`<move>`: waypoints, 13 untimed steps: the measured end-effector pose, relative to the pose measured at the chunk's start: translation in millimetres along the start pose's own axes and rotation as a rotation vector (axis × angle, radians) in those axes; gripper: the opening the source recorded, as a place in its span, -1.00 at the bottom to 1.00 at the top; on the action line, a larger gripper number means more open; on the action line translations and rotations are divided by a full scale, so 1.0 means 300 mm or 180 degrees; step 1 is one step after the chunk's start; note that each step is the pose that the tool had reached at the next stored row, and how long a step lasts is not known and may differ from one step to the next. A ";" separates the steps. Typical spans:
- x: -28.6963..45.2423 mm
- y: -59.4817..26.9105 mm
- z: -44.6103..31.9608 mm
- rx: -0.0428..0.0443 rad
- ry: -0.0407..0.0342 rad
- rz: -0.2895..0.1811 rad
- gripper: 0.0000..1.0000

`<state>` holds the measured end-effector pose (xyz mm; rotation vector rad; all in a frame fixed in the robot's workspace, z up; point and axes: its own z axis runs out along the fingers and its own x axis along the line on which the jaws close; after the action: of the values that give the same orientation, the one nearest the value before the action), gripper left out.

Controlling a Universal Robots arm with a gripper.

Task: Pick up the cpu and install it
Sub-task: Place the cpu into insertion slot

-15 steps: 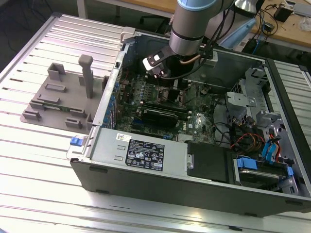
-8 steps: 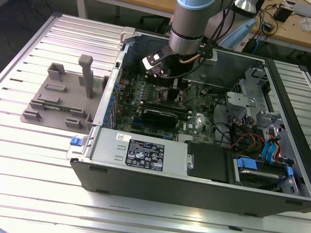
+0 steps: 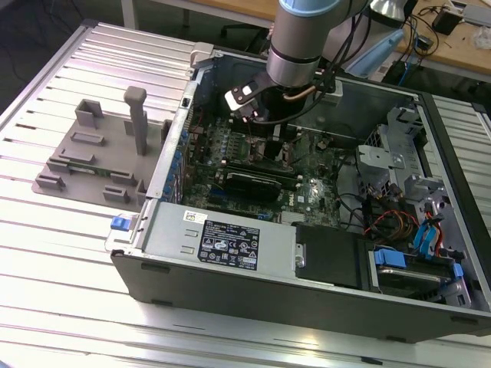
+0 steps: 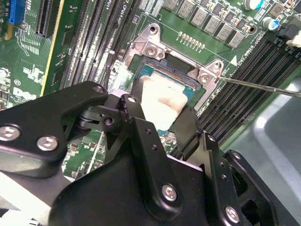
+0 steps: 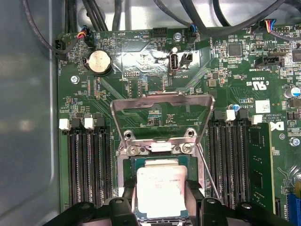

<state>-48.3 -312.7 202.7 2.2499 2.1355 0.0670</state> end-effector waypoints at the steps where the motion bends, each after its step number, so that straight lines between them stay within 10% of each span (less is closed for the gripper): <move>1: 0.000 0.000 0.000 0.0000 0.0002 0.0000 -0.04; 13: 0.000 0.001 -0.015 -0.0001 -0.0011 -0.0001 -0.04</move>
<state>-48.1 -312.7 207.4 2.2480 2.1339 0.0635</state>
